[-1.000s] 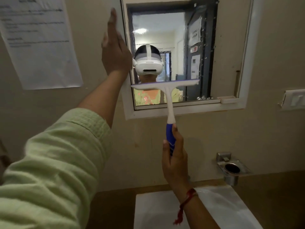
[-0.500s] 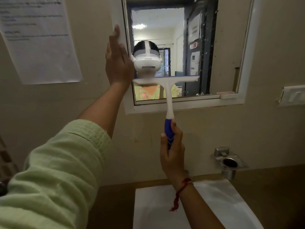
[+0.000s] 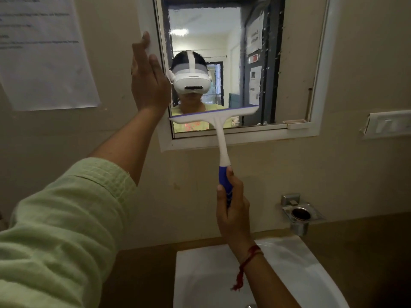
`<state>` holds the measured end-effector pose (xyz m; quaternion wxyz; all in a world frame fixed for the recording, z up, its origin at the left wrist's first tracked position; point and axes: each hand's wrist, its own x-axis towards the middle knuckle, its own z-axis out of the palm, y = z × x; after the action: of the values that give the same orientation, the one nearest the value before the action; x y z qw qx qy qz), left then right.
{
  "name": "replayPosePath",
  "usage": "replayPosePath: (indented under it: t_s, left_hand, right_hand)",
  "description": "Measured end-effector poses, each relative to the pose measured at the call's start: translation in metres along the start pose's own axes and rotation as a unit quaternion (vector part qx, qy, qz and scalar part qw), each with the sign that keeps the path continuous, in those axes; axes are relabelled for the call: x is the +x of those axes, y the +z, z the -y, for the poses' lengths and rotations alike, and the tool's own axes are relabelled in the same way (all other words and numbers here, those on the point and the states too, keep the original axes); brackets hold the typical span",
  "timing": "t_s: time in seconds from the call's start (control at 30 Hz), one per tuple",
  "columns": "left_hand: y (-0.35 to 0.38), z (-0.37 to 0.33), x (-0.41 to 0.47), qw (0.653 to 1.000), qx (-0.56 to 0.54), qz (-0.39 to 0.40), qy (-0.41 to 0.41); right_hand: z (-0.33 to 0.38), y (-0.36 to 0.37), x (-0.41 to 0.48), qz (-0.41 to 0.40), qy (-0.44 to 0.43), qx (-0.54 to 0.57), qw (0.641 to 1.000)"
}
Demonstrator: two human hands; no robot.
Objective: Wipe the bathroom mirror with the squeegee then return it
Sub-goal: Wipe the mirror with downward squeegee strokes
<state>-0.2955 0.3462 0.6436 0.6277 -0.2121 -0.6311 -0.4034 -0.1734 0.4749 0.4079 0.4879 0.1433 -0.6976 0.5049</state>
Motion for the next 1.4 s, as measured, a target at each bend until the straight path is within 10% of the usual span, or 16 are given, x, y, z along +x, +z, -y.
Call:
replayPosePath:
  t_s: [1.4]
  left_hand:
    - [-0.007, -0.006, -0.002, 1.0, -0.008, 0.002, -0.01]
  right_hand:
    - [0.032, -0.028, -0.002, -0.002, 0.025, 0.046, 0.999]
